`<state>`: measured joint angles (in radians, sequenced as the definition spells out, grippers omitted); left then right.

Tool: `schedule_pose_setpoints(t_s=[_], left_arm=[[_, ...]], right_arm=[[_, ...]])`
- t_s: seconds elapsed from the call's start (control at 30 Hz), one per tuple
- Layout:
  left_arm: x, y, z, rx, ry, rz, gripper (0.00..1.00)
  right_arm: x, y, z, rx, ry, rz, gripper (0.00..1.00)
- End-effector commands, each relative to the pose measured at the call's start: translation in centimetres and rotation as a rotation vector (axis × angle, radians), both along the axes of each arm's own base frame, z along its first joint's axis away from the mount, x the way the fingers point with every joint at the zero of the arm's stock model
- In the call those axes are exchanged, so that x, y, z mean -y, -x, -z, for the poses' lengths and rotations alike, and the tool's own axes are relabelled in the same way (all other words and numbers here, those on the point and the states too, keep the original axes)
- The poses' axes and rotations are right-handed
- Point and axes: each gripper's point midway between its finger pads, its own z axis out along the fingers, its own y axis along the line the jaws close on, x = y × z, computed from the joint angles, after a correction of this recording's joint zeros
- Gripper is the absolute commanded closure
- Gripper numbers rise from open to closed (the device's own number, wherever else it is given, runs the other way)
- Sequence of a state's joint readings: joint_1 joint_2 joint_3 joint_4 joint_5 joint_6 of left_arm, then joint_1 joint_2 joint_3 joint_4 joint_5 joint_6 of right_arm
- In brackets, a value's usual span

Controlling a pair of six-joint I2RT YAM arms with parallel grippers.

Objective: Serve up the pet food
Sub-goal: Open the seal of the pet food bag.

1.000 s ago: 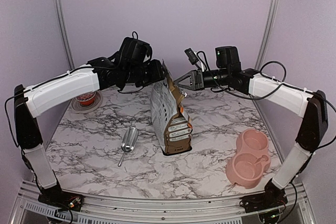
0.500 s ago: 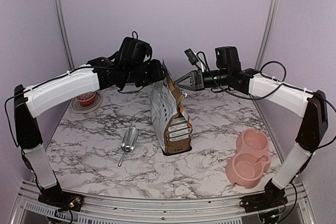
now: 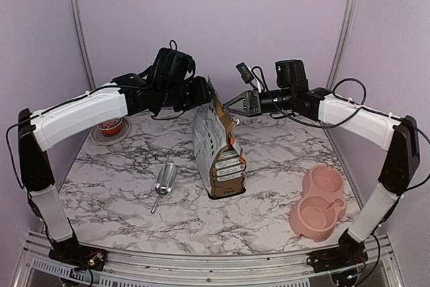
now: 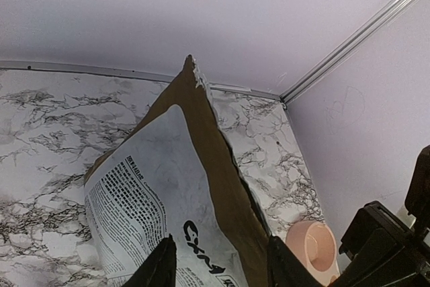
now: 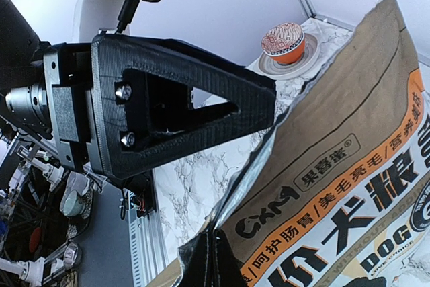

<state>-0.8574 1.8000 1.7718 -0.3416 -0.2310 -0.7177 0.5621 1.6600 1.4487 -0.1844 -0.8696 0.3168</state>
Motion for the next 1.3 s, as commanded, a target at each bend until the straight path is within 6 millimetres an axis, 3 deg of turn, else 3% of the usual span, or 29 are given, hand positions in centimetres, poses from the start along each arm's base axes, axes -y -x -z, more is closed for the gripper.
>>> schedule_pose_setpoints(t_s=[0.0, 0.43, 0.83, 1.0, 1.13, 1.27], left_arm=[[-0.3, 0.2, -3.1, 0.052, 0.037, -0.009, 0.53], [0.6, -0.6, -1.7, 0.044, 0.013, -0.006, 0.49], [0.0, -0.5, 0.1, 0.016, -0.018, -0.024, 0.71], [0.3, -0.4, 1.1, 0.0, -0.03, -0.009, 0.71], [0.4, -0.3, 0.8, 0.002, -0.023, -0.005, 0.63], [-0.1, -0.4, 0.4, 0.022, -0.032, -0.021, 0.62]], right_arm=[[0.0, 0.6, -0.5, -0.005, 0.007, -0.02, 1.0], [0.0, 0.7, -0.5, -0.006, 0.011, -0.027, 1.0], [-0.1, 0.5, -0.6, 0.0, 0.016, -0.025, 1.0], [-0.2, 0.5, -0.9, 0.006, 0.015, -0.028, 1.0], [-0.2, 0.4, -0.8, 0.005, 0.022, -0.028, 1.0], [-0.1, -0.1, -1.1, 0.024, 0.05, -0.017, 0.98]])
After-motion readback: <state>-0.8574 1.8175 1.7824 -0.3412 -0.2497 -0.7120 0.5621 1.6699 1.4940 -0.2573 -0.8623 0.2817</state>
